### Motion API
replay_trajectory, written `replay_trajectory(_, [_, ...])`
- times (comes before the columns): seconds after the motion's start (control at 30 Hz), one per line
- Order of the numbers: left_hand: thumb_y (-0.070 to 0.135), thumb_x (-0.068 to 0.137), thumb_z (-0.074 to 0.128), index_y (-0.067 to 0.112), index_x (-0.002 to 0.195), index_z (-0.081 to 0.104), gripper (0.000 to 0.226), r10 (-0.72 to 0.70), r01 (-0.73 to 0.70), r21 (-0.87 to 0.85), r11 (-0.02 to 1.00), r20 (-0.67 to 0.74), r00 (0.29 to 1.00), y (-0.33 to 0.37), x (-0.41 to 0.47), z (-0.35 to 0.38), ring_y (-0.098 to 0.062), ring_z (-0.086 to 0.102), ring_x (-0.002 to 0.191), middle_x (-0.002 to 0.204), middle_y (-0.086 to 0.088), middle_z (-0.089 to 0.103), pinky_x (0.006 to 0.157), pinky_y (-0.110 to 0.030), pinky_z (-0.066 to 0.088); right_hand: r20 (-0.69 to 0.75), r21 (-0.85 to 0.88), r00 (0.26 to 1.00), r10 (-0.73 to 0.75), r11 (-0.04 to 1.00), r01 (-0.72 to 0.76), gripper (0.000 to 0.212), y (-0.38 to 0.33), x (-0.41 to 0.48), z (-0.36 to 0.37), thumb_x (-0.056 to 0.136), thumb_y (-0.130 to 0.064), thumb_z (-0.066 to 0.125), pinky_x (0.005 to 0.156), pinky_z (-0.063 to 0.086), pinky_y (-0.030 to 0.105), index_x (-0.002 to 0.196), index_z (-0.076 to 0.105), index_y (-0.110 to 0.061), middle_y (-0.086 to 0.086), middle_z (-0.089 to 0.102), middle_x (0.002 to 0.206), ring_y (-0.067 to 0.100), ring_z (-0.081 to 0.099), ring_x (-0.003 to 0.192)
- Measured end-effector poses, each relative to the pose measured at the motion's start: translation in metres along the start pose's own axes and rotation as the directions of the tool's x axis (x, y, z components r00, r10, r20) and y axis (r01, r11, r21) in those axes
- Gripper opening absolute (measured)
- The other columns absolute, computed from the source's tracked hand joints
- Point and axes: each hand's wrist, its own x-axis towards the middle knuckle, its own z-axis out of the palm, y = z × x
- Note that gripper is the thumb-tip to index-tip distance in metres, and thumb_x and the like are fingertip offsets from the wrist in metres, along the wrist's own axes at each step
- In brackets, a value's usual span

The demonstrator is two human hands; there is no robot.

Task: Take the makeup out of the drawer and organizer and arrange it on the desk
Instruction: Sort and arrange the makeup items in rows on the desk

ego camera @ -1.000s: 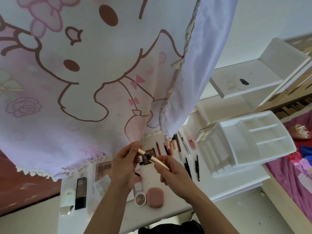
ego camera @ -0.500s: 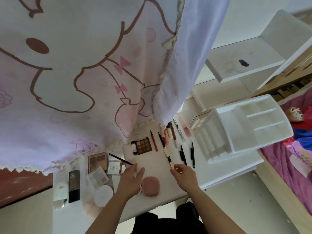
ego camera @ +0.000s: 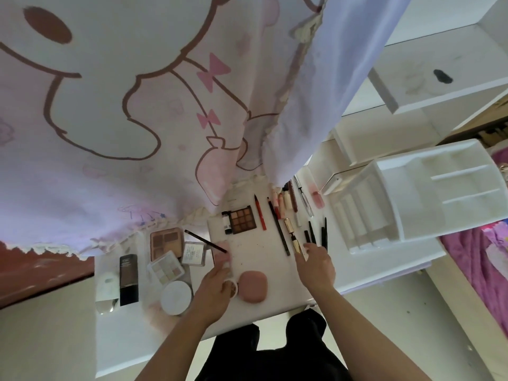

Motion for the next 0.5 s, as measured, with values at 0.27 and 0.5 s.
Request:
replay_trajectory(0.27, [0.015,0.102,0.043,0.016,0.141,0.049,0.04,0.028,-0.028,-0.008,1.0,-0.015,0.999,-0.015,-0.004,-0.006,-0.016,0.032,0.143,0.157,0.002,0.033,0.113,-0.025,0.024,0.228,-0.142,0.895,-0.383,0.897,0.419,0.062,-0.012,-0.056,0.04,0.087,-0.049,0.062,0.102,0.042,0.031,0.142,0.043,-0.029,-0.003,0.042,0.138,0.019,0.045,0.127])
replay_trajectory(0.5, [0.01,0.101,0.041,0.016,0.14,0.051,0.041,0.082,-0.082,-0.033,0.996,-0.006,0.997,-0.022,-0.005,-0.014,-0.013,0.033,0.142,0.156,0.004,0.036,0.112,-0.02,0.022,0.46,-0.334,0.756,-0.467,0.698,0.634,0.093,-0.018,-0.06,0.061,0.076,-0.04,0.069,0.11,0.032,0.036,0.154,0.02,-0.026,-0.003,0.029,0.15,0.023,0.03,0.137])
